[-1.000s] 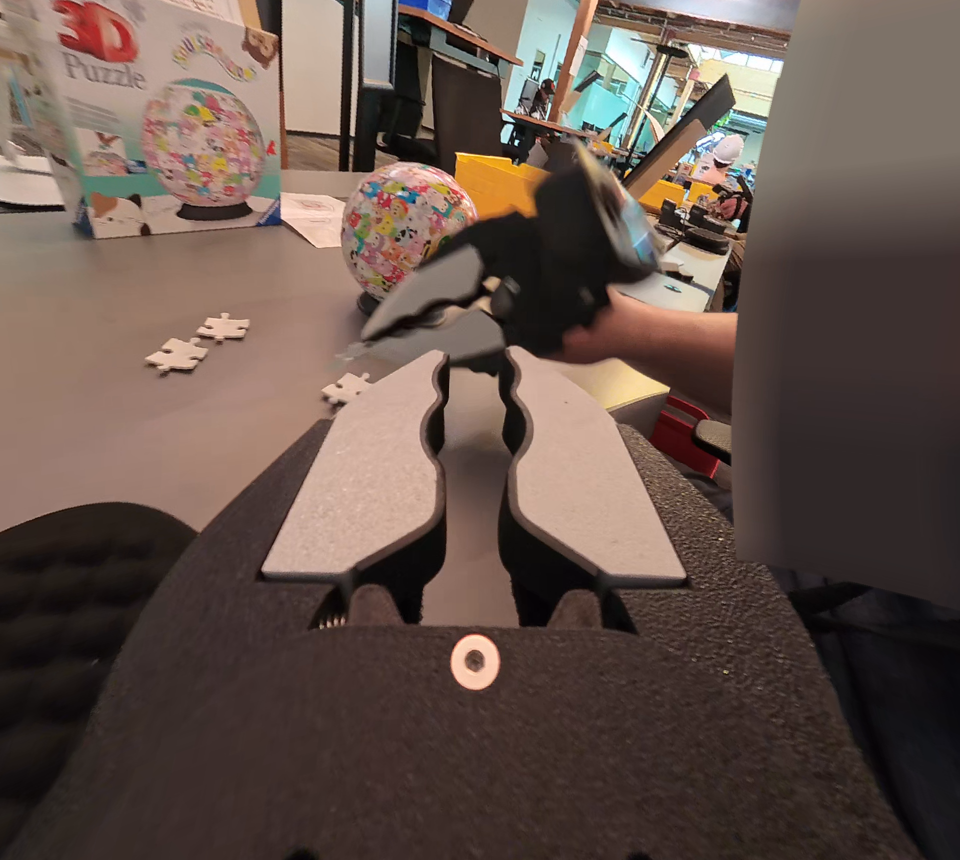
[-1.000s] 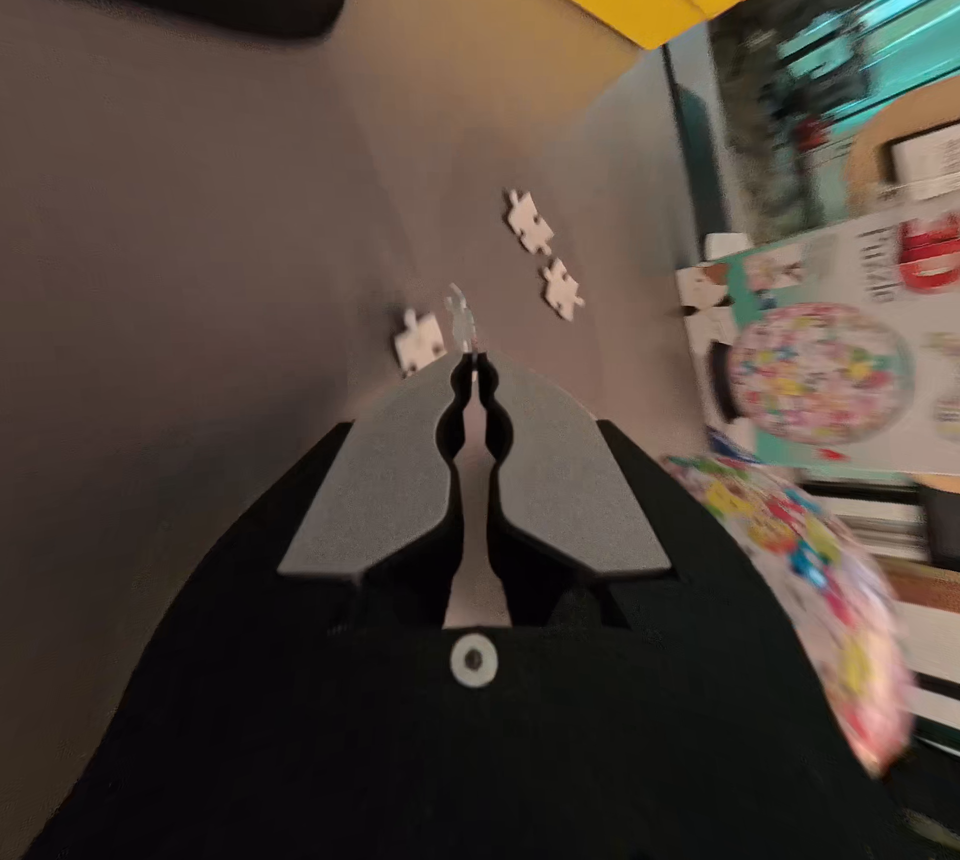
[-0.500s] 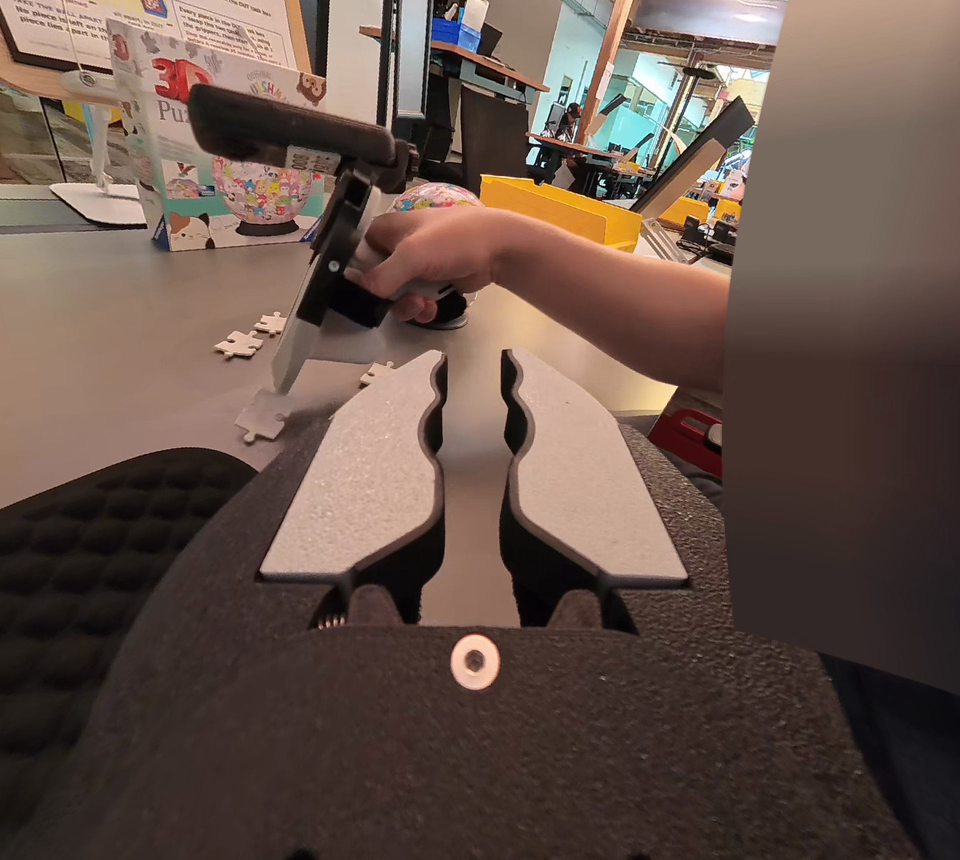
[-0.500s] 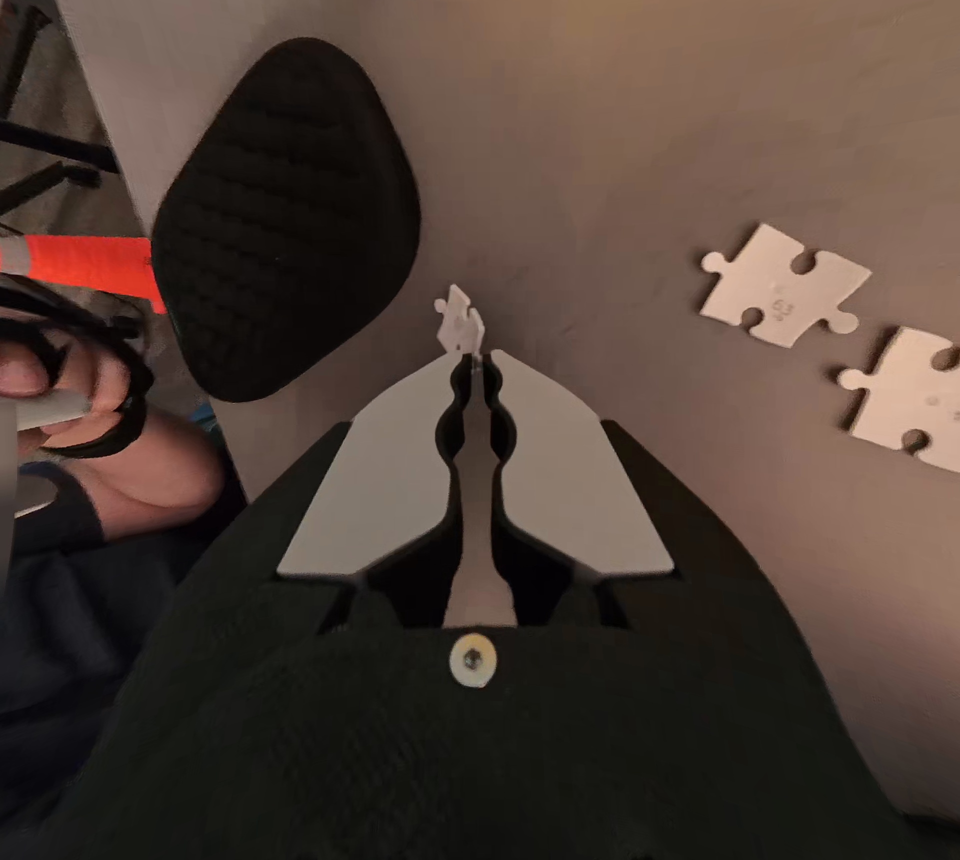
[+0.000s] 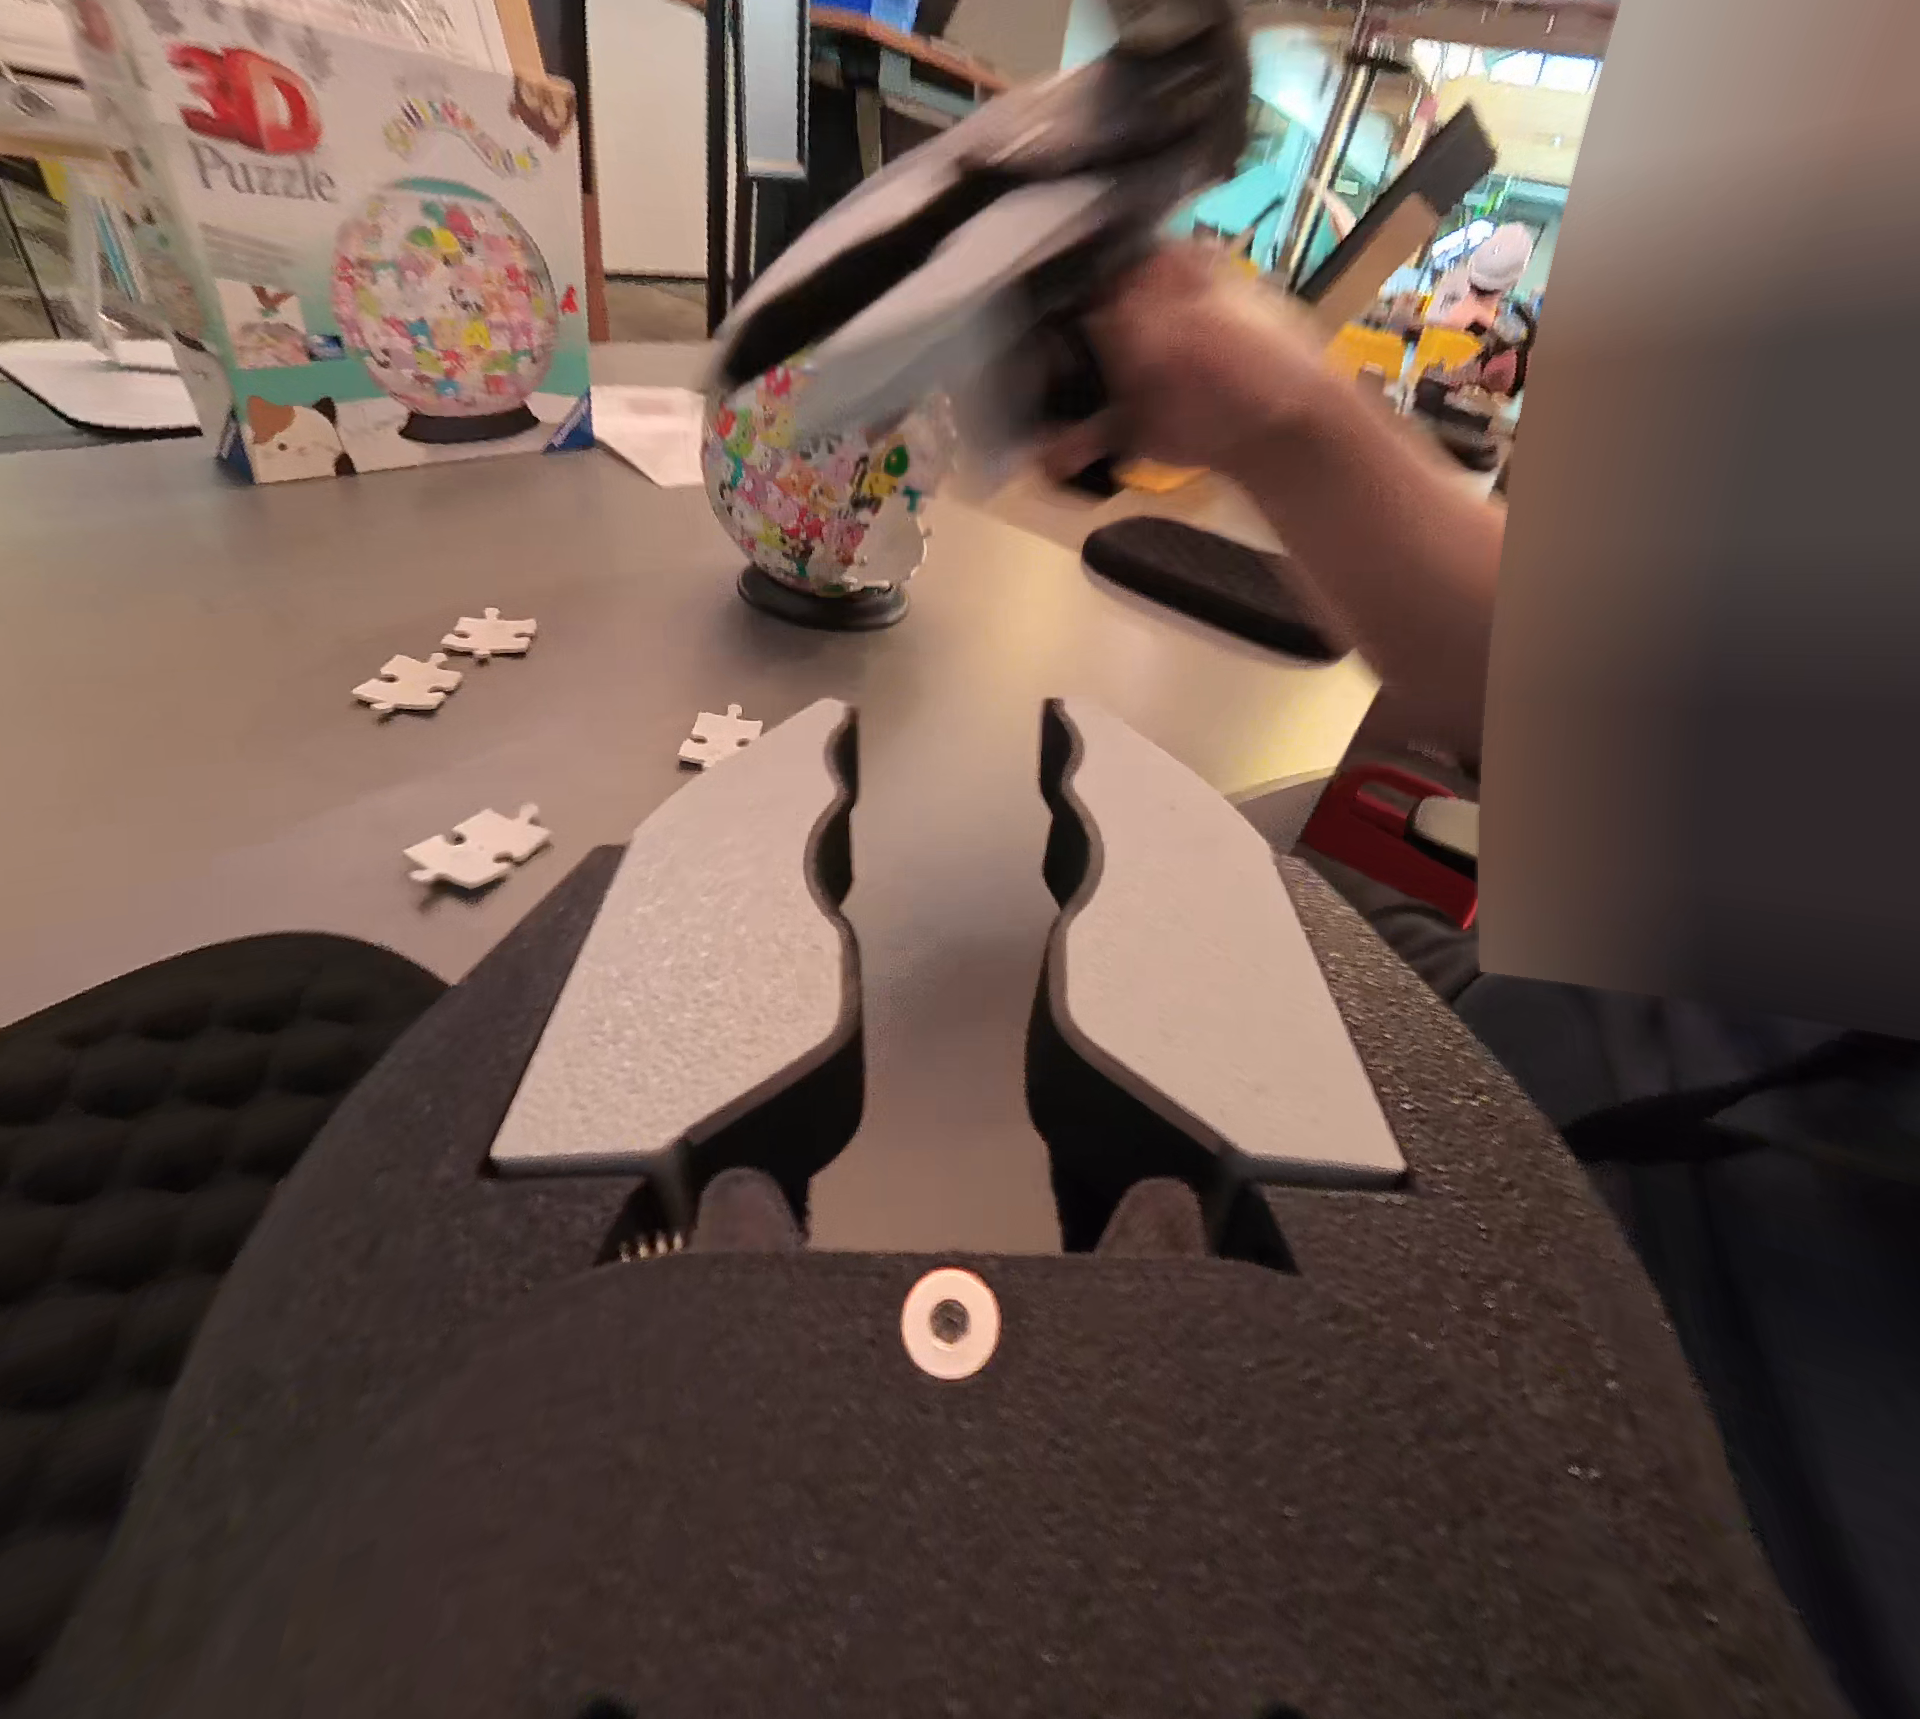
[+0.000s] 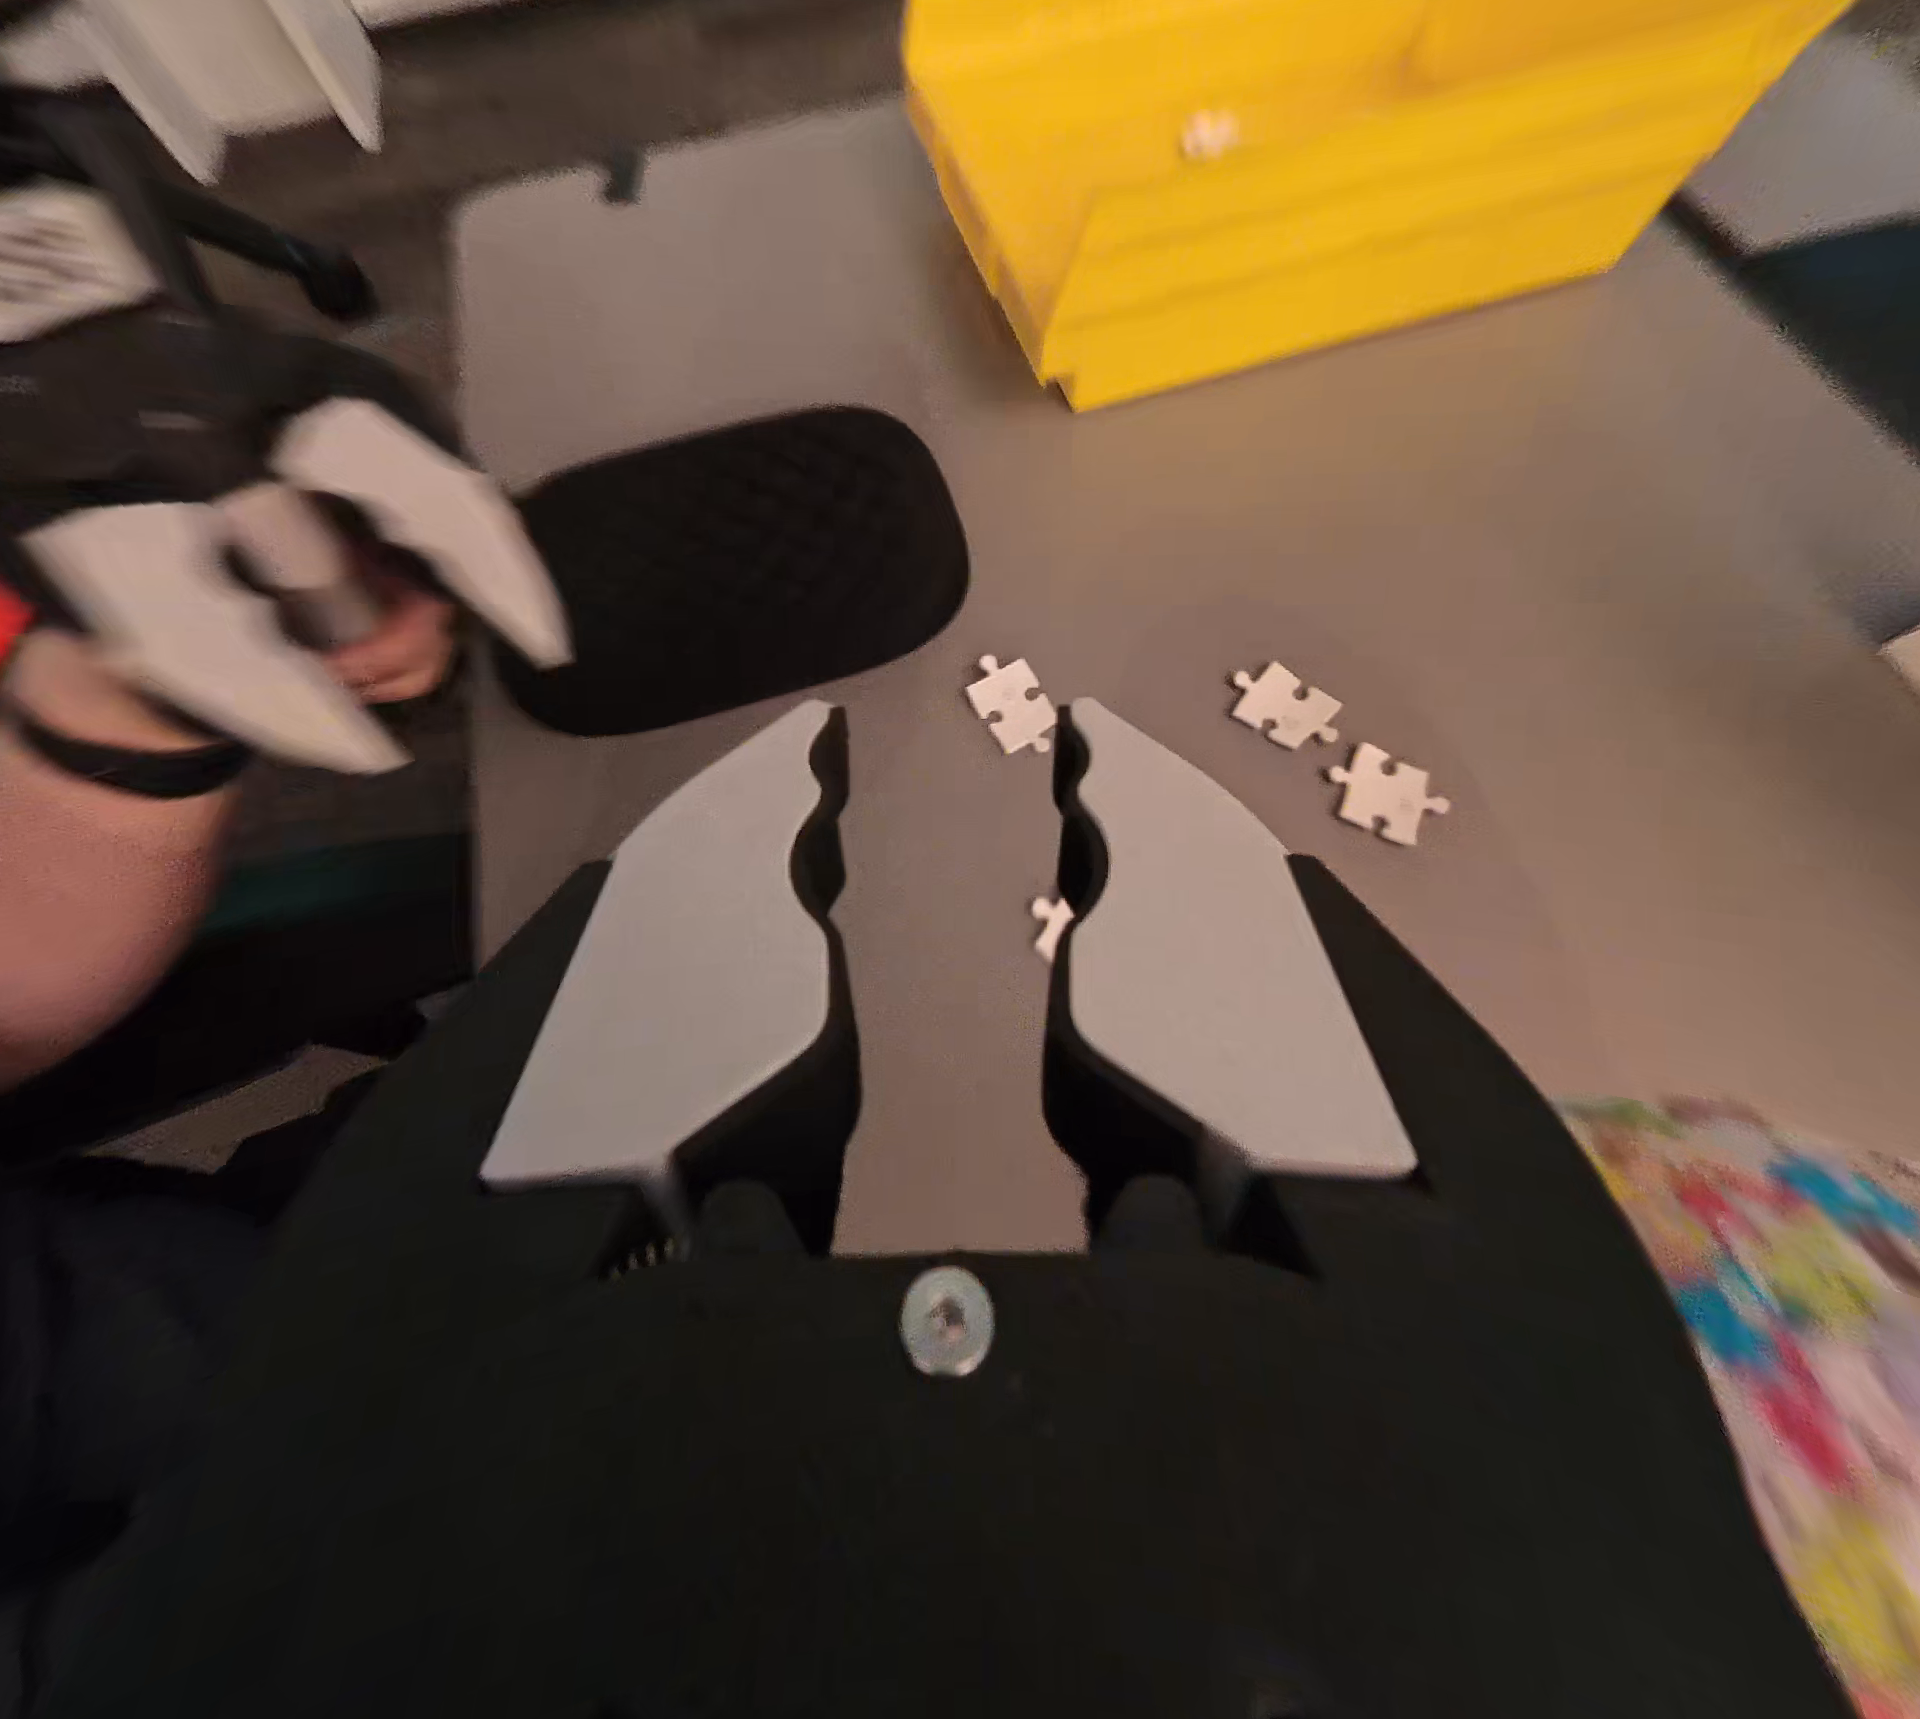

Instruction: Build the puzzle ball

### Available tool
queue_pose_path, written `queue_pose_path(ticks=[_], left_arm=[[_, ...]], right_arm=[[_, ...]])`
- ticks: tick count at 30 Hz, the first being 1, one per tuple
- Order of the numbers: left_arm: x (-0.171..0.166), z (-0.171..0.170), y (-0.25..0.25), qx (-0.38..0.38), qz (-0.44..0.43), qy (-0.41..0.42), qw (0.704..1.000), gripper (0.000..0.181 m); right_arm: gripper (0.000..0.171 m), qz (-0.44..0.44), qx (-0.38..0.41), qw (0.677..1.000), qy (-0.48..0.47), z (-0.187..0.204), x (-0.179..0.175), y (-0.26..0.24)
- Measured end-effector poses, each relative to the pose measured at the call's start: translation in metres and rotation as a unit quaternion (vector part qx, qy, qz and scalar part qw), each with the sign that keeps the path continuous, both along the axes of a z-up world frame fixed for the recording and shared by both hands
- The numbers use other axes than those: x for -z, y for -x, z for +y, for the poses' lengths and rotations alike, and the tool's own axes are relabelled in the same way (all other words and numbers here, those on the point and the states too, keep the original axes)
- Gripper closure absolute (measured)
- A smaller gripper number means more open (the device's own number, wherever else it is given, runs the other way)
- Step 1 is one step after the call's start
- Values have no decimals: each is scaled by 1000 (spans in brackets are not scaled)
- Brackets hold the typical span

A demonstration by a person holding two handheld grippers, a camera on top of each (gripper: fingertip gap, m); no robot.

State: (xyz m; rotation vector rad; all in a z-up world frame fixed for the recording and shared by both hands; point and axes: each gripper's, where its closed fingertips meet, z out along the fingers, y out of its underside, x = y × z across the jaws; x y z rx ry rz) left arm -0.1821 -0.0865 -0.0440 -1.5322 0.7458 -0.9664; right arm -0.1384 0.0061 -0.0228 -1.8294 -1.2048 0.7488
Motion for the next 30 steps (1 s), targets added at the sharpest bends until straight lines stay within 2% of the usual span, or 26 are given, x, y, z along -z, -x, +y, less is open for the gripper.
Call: queue_pose_path(ticks=[2, 3, 4, 6, 8, 10, 12, 16, 19, 23, 26, 27, 30], left_arm=[[0, 11, -13, 10, 10, -4, 1000, 143], [-4, 16, -21, 19, 14, -10, 1000, 143], [-9, 20, -30, 33, 20, -20, 999, 142], [-20, 32, -50, 59, 39, -49, 996, 140], [-19, 54, -64, 68, 103, -91, 988, 138], [-8, 80, -73, 68, 200, -139, 968, 124], [6, 106, -82, 79, 279, -162, 943, 118], [29, 153, -100, 102, 370, -209, 899, 119], [41, 172, -118, 128, 396, -219, 883, 110], [40, 172, -138, 189, 337, -148, 910, 115], [31, 179, -134, 192, 302, -129, 925, 112], [26, 181, -132, 193, 281, -114, 933, 117], [17, 181, -131, 210, 195, -21, 958, 123]], right_arm=[[131, 45, -11, 998, -39, -18, -32, -46], [124, 46, -5, 997, -65, -20, -41, -74], [115, 37, 14, 995, -94, -14, -46, -105], [111, 30, 36, 991, -126, -3, -46, -163], [105, 22, 4, 987, -157, 2, -35, -207], [101, -34, 17, 977, -211, 21, -14, -247], [95, -100, 6, 969, -226, 35, 14, -270], [87, -188, -36, 946, -261, 59, 62, -274], [87, -181, -63, 943, -271, 72, 76, -263], [87, -83, -99, 976, -175, 72, 76, -248], [88, -44, -104, 981, -158, 78, 67, -252], [88, -39, -111, 983, -138, 79, 67, -252], [88, 1, -148, 988, -45, 73, 65, -245]])
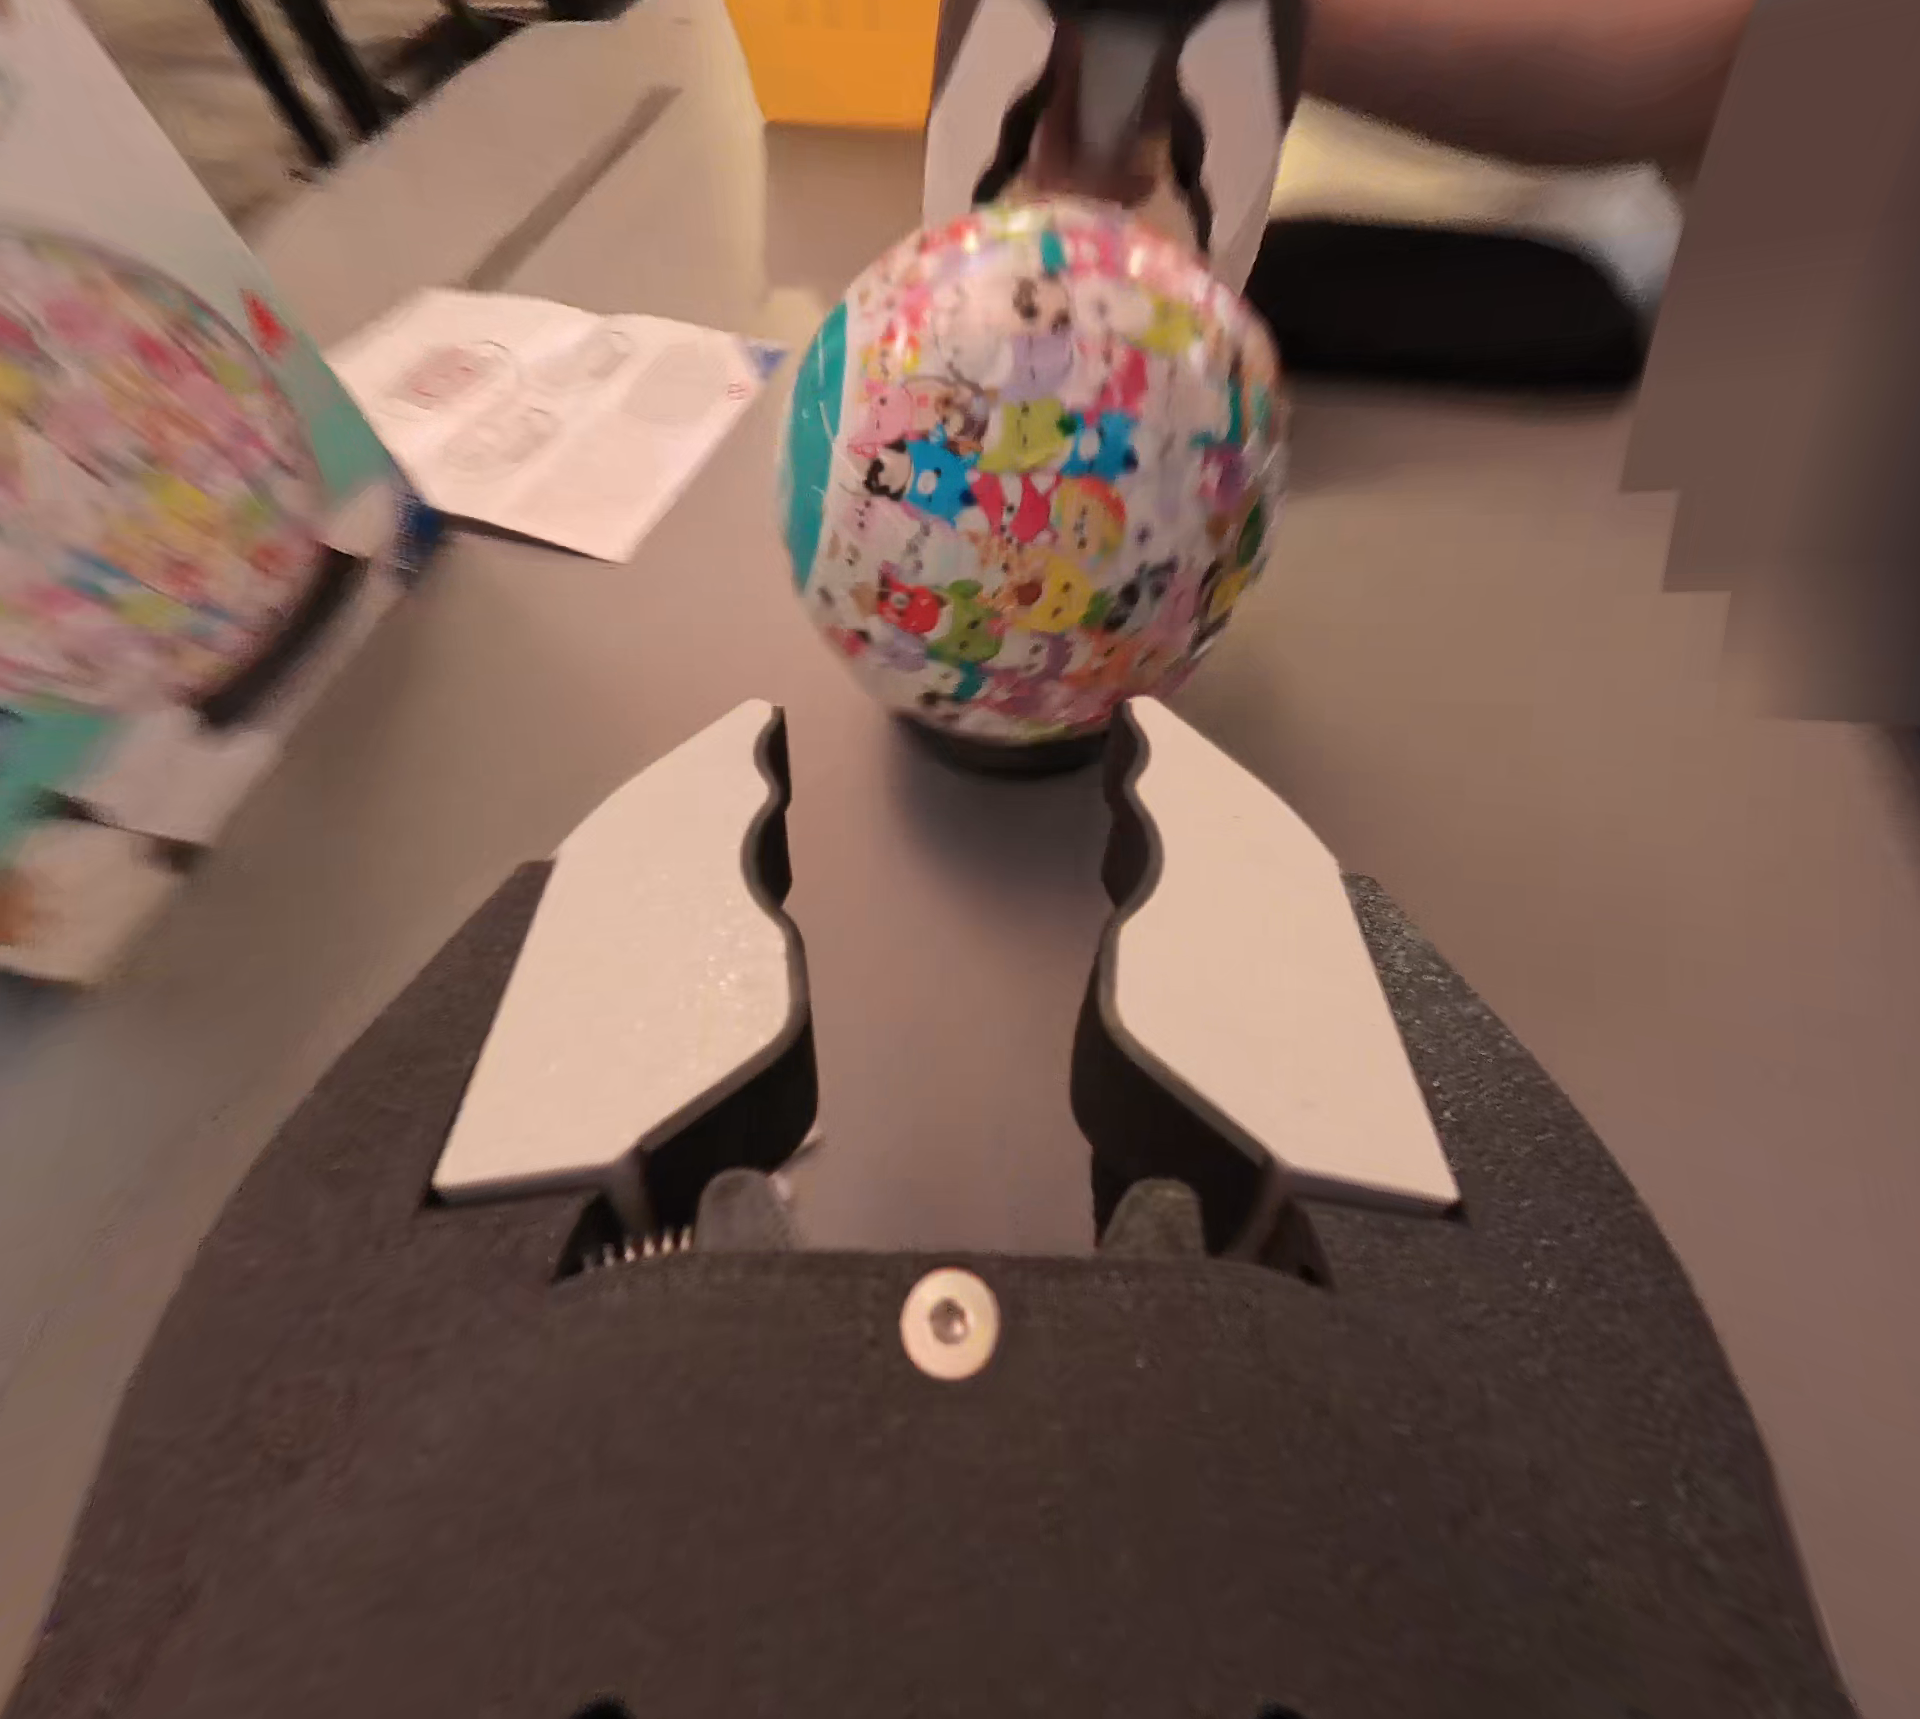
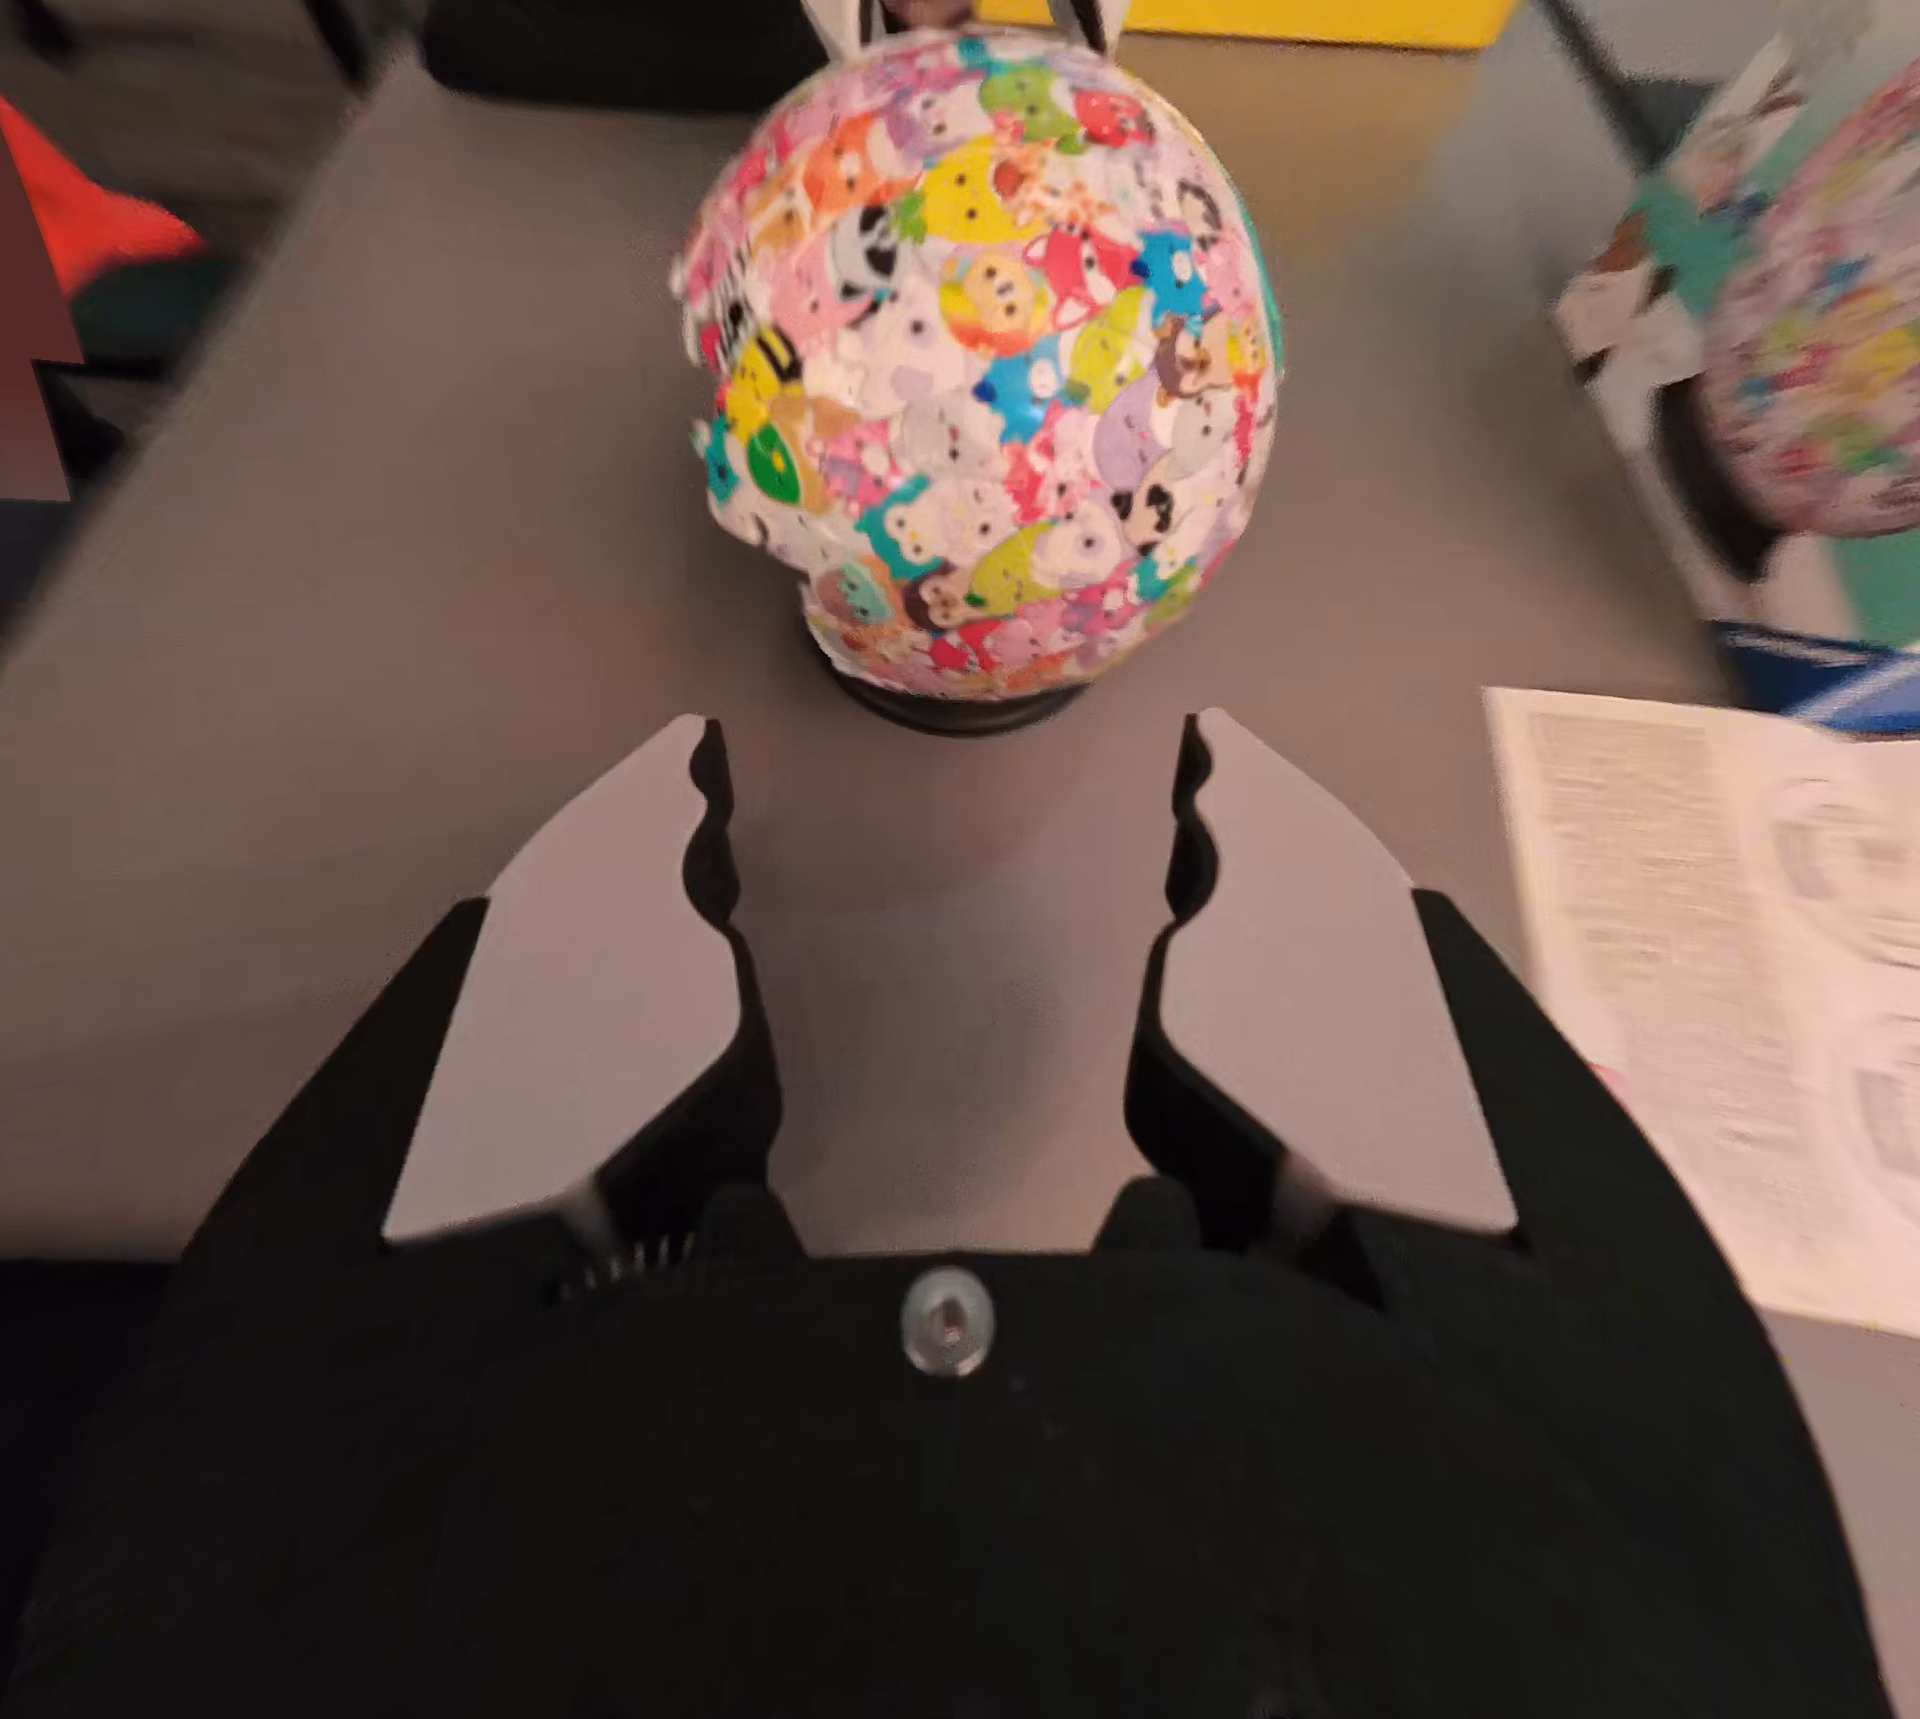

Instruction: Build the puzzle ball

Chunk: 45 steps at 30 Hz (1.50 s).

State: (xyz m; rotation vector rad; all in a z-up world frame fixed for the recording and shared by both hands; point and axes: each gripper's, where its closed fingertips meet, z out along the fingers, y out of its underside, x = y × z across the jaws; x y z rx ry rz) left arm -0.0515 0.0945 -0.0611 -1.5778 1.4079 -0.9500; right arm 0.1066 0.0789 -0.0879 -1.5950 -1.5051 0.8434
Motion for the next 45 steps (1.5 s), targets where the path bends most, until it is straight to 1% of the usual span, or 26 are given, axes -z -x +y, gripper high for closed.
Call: queue_pose_path(ticks=[2, 3, 4, 5, 6, 8, 9, 12, 14, 16, 19, 22, 28, 33, 35, 38, 45], left_arm=[[1, -3, -2, -3, -40, 104, 994, 111], [1, -6, -3, -1, -63, 152, 986, 109], [-2, -10, -4, 4, -89, 190, 978, 107], [-4, -14, -6, 9, -110, 210, 971, 104], [-3, -16, -6, 8, -118, 210, 971, 101], [8, -14, -7, -3, -97, 157, 983, 96], [13, -13, -8, -8, -86, 128, 988, 90], [20, -14, -17, 2, -64, 74, 995, 83], [23, -13, -21, 6, -49, 36, 998, 84], [26, -10, -23, 8, -30, 0, 1000, 90], [27, -6, -26, 11, -11, -53, 998, 93], [27, -3, -29, 14, 13, -91, 996, 91], [27, -7, -36, 25, 20, -100, 994, 85], [28, -8, -42, 17, 2, -71, 997, 82], [30, -9, -44, 11, 0, -61, 998, 78], [32, -8, -46, 9, 2, -65, 998, 76], [30, -11, -50, 13, -17, -52, 998, 84]], right_arm=[[87, 43, -6, 996, 79, -1, -6, 7], [88, 64, -2, 992, 105, 0, -9, 9], [87, 78, 11, 990, 117, 4, -11, 10], [87, 92, 10, 989, 116, 4, -14, 9], [87, 93, 14, 991, 93, 6, -13, 7], [82, 68, 27, 997, 25, 12, -6, 3], [80, 61, 26, 998, 9, 12, -4, 4], [78, 66, 9, 998, -3, 6, -5, 15], [78, 41, -1, 999, -10, 4, 5, 17], [79, 23, -5, 999, -25, 5, 12, 16], [81, 19, 1, 998, -54, 11, 13, 16], [84, 17, -5, 997, -69, 14, 11, 20], [84, 16, -14, 998, -67, 14, 16, 29], [86, 35, -7, 998, -45, 14, 13, 32], [87, 35, -5, 998, -42, 14, 13, 33], [88, 35, -5, 999, -41, 14, 13, 33], [90, 39, -7, 999, -32, 13, 13, 34]])
